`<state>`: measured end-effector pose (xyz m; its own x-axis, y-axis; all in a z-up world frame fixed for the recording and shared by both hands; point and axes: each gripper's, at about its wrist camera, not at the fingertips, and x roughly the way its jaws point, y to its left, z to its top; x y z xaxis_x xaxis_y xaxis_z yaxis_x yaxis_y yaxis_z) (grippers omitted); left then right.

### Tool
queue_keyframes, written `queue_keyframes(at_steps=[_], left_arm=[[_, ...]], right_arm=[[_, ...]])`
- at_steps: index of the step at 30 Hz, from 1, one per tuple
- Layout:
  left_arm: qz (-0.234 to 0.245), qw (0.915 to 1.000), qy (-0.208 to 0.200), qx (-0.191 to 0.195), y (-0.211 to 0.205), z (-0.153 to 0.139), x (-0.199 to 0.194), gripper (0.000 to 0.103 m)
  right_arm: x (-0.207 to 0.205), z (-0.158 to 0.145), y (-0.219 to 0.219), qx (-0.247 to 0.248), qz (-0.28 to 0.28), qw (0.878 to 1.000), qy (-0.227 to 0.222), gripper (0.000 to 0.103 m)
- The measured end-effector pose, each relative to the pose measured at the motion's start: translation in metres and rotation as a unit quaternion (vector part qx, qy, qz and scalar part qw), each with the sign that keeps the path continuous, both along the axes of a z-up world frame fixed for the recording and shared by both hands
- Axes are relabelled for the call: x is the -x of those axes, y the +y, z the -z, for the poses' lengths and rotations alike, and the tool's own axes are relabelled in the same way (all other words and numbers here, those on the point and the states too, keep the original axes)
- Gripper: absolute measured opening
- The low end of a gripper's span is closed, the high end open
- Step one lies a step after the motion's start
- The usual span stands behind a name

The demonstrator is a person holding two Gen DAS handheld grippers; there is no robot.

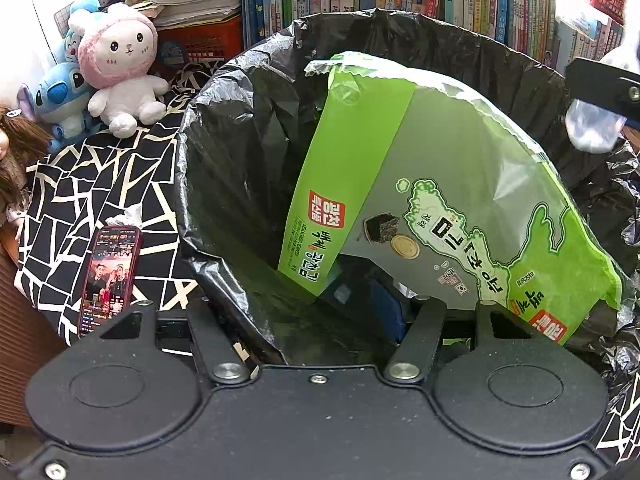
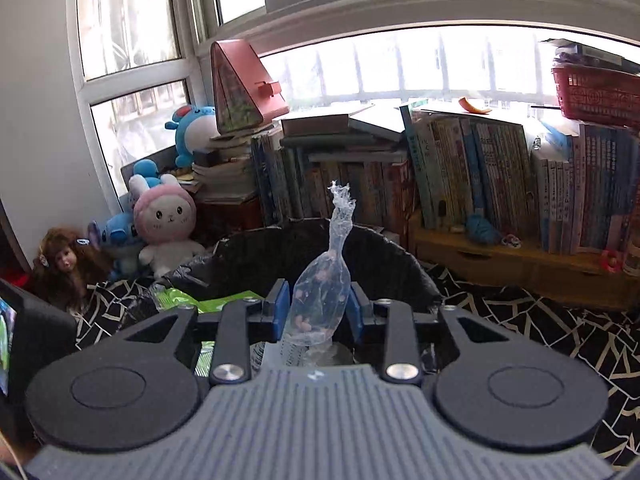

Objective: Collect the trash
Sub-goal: 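Carry the clear wrapper with the right tool into the bin and release, then move the right tool back to the pile toward the bread crust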

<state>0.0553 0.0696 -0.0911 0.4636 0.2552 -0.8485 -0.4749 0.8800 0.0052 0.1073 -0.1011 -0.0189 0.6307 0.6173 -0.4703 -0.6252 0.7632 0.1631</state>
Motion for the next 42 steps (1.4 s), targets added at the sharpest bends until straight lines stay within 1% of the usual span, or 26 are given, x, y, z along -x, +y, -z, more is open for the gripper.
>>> queue_keyframes(at_steps=[1,3,7,14,18,21,26,29,35,42], left_arm=[[0.000,1.0000,0.000,0.000,0.000,0.000,0.000,0.061],[-0.001,1.0000,-0.001,0.000,0.000,0.000,0.000,0.061],[-0.002,1.0000,-0.002,0.001,0.000,0.000,0.000,0.061],[-0.003,1.0000,-0.002,0.002,-0.001,0.000,0.000,0.061],[-0.003,1.0000,-0.003,0.002,-0.001,-0.001,0.000,0.061],[-0.004,1.0000,-0.002,0.001,-0.001,-0.001,0.001,0.061],[-0.005,1.0000,-0.001,-0.005,-0.002,-0.002,0.001,0.061],[-0.006,1.0000,0.000,-0.008,-0.004,-0.002,0.001,0.061],[-0.010,0.9998,0.004,-0.016,-0.007,-0.002,-0.001,0.061],[-0.013,0.9996,0.007,-0.024,-0.010,-0.002,-0.001,0.061]], right_arm=[[0.000,0.001,0.001,0.001,0.000,1.000,0.001,0.063],[0.000,0.000,0.000,0.001,0.000,1.000,0.000,0.071],[0.001,-0.004,-0.006,0.000,0.011,1.000,-0.007,0.077],[0.001,-0.007,-0.037,-0.003,0.055,0.998,-0.022,0.082],[0.000,-0.004,-0.066,0.003,0.095,0.995,-0.029,0.083],[-0.004,0.005,-0.089,0.013,0.135,0.990,-0.028,0.084],[-0.010,0.037,-0.125,0.052,0.197,0.979,-0.010,0.084],[-0.011,0.065,-0.140,0.091,0.216,0.972,0.008,0.084],[-0.010,0.121,-0.141,0.160,0.199,0.965,0.054,0.083],[-0.026,0.173,-0.136,0.185,0.193,0.955,0.126,0.079]])
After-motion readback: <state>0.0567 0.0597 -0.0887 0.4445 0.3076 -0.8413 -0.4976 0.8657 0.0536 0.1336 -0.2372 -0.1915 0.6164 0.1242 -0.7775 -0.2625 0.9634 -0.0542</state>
